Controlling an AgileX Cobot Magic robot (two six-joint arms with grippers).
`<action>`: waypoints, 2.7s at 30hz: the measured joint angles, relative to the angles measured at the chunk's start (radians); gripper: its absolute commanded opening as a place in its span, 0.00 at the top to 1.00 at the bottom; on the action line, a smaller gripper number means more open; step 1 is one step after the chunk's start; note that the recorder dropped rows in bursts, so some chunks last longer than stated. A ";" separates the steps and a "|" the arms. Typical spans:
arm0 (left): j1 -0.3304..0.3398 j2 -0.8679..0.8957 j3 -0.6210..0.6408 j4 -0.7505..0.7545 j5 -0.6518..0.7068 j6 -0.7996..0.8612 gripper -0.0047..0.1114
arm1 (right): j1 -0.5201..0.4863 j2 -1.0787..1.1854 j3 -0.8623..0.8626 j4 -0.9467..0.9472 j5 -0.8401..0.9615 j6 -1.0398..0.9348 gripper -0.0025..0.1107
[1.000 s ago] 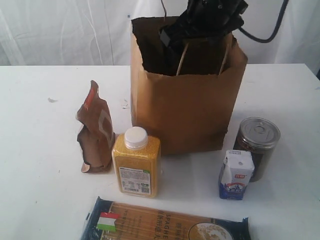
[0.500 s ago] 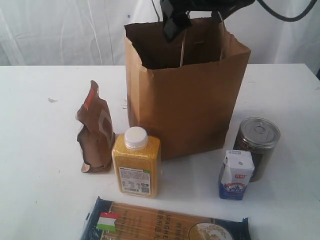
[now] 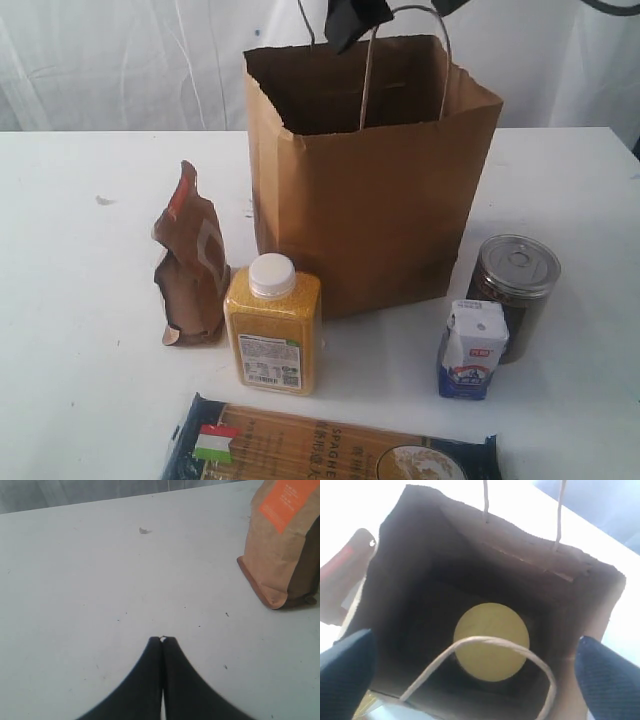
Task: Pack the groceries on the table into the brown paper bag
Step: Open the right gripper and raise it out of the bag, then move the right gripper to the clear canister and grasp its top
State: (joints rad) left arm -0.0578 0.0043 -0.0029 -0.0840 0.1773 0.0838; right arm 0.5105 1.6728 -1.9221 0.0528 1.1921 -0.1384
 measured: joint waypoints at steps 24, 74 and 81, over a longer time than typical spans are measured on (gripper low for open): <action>0.000 0.000 0.000 0.000 0.000 0.000 0.96 | 0.013 -0.441 0.333 -0.053 0.011 0.041 0.05; 0.000 0.000 0.000 0.000 0.000 0.000 0.96 | -0.164 -0.348 0.903 -0.146 -0.311 0.322 0.10; 0.000 0.000 0.000 0.000 0.000 0.000 0.96 | -0.168 -0.237 0.871 -0.144 -0.347 0.322 0.10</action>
State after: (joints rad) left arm -0.0578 0.0043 -0.0029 -0.0840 0.1773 0.0838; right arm 0.3420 1.4360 -1.0514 -0.0917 0.8453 0.1839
